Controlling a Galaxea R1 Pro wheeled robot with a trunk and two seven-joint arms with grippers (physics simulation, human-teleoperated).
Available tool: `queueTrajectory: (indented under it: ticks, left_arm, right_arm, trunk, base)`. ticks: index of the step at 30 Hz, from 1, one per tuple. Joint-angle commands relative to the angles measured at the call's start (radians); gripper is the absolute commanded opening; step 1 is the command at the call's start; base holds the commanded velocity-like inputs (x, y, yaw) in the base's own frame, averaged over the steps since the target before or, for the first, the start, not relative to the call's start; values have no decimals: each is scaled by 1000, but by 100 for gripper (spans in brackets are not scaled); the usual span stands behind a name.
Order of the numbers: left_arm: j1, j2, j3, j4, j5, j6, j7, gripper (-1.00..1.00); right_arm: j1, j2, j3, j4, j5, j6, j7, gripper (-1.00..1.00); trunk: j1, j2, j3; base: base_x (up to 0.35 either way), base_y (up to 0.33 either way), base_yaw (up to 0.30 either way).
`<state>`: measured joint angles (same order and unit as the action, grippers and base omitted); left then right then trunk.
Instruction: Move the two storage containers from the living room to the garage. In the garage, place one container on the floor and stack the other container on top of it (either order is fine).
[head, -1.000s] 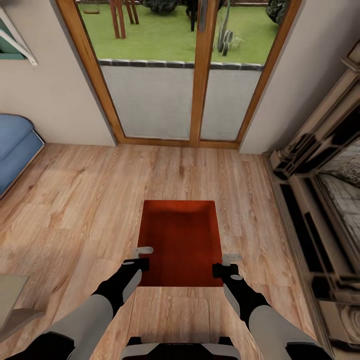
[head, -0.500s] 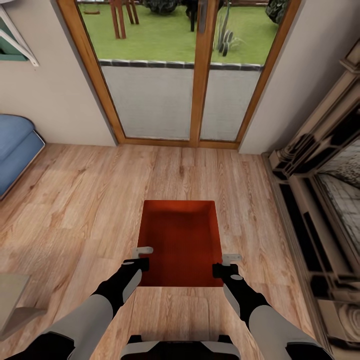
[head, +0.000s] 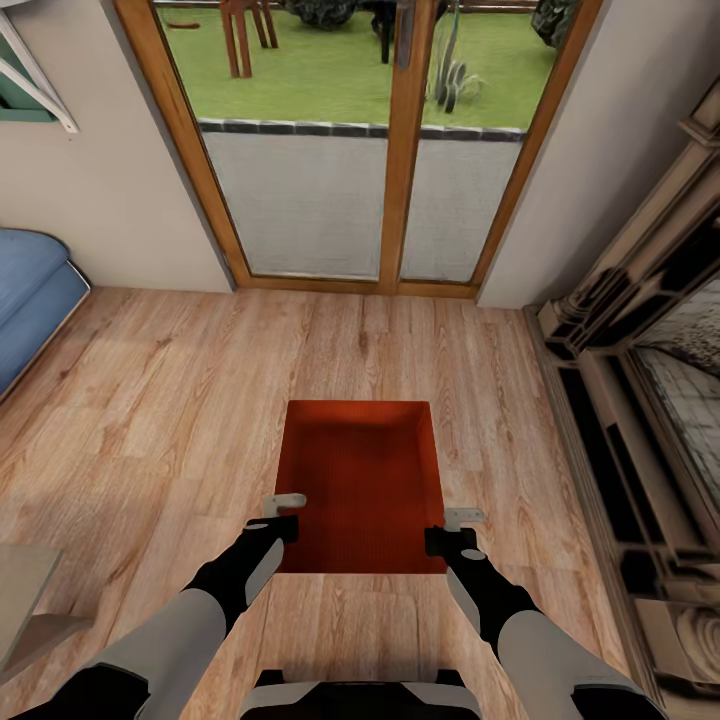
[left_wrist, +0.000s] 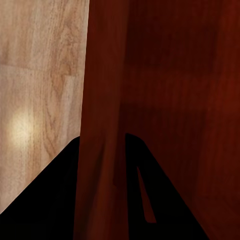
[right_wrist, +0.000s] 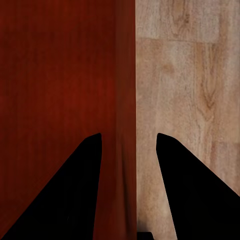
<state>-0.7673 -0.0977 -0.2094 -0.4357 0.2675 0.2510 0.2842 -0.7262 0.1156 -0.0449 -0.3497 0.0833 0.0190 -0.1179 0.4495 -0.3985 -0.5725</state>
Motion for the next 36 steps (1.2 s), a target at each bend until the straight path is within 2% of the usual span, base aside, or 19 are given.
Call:
queueTrajectory:
  ticks: [1, 21, 36]
  left_arm:
    - [1, 1, -4, 2, 7, 8, 15, -100]
    - [1, 1, -4, 0, 9, 2, 14, -100]
    - [0, 0, -2, 0, 10, 1, 13, -100]
  right_arm:
    - [-1, 1, -18, -5, 24, -14, -9, -100]
    - [-1, 2, -19, -3, 24, -12, -8, -100]
    - [-1, 4, -19, -3, 24, -10, -11, -100]
  trunk:
    - [0, -2, -1]
    - [0, -2, -1]
    - [0, -2, 21]
  base:
    - [0, 0, 0]
    - [0, 0, 0]
    - [0, 0, 0]
